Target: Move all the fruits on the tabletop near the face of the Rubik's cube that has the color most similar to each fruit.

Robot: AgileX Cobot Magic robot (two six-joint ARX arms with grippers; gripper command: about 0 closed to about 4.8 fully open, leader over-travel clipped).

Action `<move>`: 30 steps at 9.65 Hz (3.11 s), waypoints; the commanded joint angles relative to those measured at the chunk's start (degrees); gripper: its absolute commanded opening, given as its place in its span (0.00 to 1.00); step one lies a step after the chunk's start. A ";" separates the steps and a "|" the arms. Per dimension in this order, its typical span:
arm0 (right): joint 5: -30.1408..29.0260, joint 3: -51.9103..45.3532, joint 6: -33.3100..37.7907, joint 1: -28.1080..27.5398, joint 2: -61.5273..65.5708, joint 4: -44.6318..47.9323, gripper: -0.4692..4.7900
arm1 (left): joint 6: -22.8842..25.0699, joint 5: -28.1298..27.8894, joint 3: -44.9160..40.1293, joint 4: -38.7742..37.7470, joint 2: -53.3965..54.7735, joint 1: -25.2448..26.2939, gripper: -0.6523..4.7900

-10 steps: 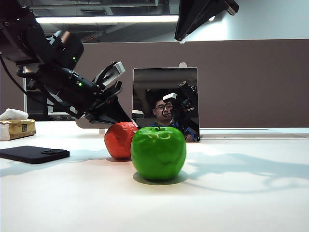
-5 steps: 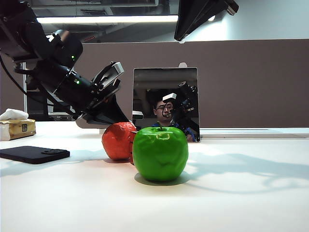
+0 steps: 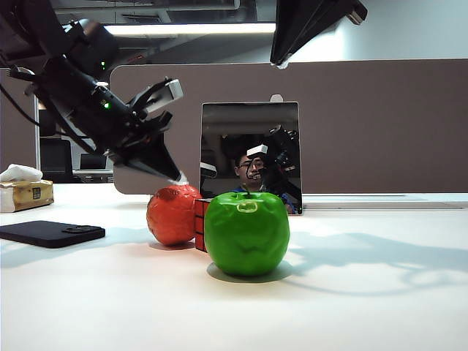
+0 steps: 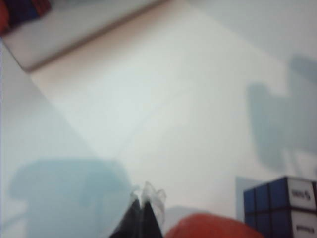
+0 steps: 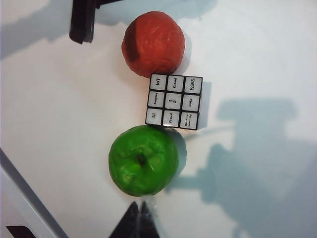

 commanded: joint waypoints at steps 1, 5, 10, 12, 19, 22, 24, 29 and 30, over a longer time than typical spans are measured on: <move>-0.22 0.11 0.20 0.09 -0.44 1.22 0.09 | -0.04 7.02 0.15 3.17 0.52 -0.04 0.11; -0.44 -2.25 0.37 0.11 -0.44 1.79 0.09 | -1.09 7.32 0.15 0.74 1.05 -0.07 0.11; -0.50 -8.11 0.90 0.17 -0.44 5.75 0.09 | -0.85 6.64 0.15 -6.95 1.01 -0.07 0.11; -0.52 -8.13 0.87 0.17 -0.44 7.48 0.09 | 4.33 3.89 0.15 -17.31 0.33 -0.07 0.11; -8.26 -14.27 1.97 5.18 -0.42 9.25 0.09 | 8.04 3.69 0.11 -31.12 -6.51 -0.07 0.11; -9.64 -18.27 4.74 8.46 -0.39 14.25 0.09 | 10.93 1.25 0.11 -34.80 -7.63 -0.04 0.11; -10.03 -20.17 6.69 9.88 -0.24 18.38 0.09 | 10.88 1.14 0.13 -36.72 -8.92 -0.04 0.11; -6.99 -20.55 9.03 11.61 4.72 23.10 0.09 | 12.59 -4.63 0.11 -40.96 -13.25 -0.04 0.11; -6.80 -20.55 9.05 11.56 4.72 23.63 0.09 | 12.57 -3.48 0.11 -40.98 -15.89 -0.04 0.11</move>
